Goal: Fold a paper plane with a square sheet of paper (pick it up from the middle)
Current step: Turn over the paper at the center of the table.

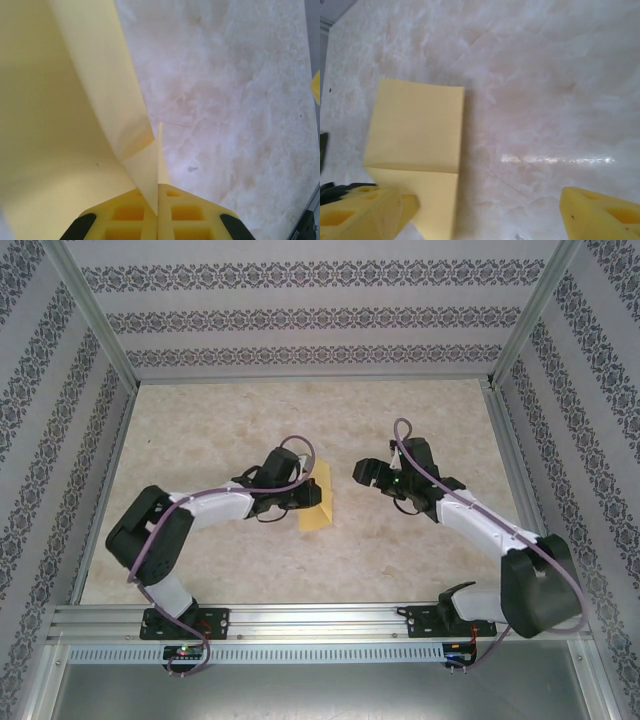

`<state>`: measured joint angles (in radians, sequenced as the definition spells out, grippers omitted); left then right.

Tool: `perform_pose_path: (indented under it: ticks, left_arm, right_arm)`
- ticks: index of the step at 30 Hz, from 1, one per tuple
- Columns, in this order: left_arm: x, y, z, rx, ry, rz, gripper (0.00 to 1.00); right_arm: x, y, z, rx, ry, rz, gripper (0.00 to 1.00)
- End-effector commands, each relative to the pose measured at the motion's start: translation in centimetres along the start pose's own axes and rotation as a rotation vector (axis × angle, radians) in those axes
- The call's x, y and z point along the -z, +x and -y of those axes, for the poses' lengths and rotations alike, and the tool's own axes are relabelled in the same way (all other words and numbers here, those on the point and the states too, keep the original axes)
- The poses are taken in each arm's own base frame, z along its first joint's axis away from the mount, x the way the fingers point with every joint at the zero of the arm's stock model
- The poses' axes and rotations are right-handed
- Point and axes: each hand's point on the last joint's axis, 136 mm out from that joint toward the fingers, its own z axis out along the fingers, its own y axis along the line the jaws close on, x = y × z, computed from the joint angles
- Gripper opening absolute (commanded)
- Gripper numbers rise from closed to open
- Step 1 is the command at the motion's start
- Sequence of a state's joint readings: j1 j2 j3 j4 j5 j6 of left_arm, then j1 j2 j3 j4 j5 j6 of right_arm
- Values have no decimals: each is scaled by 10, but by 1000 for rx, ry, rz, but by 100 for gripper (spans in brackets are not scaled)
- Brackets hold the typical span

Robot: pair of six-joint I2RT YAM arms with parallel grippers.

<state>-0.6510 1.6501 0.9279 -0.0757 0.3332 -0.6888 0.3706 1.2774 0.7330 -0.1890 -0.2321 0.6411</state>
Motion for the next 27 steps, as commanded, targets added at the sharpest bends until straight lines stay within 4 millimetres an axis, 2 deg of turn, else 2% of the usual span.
perform_pose_path:
  ticks: [1,6,10,13,16,20,24,27]
  left_arm:
    - [43,-15,5,-147,-156,26,7]
    - [88,-37,-6,-270,-389,35,7]
    - [108,-54,-17,-335,-549,56,7]
    - [116,-66,-28,-374,-692,82,7]
    - [113,-73,-38,-417,-837,79,7]
    - [96,-75,-52,-475,-1012,55,6]
    - [75,-73,-65,-544,-1157,22,6]
    - [48,-66,-65,-606,-1178,-4,8]
  right_arm:
    - [16,-7,20,20,101,71,90]
    - [32,-15,28,30,148,134,98]
    - [36,-14,33,30,170,148,98]
    - [38,-13,43,14,210,162,98]
    - [41,-12,51,-2,236,175,98]
    - [44,-11,63,-35,270,178,98]
    - [47,-8,73,-69,283,177,98]
    - [50,-7,81,-92,298,183,98]
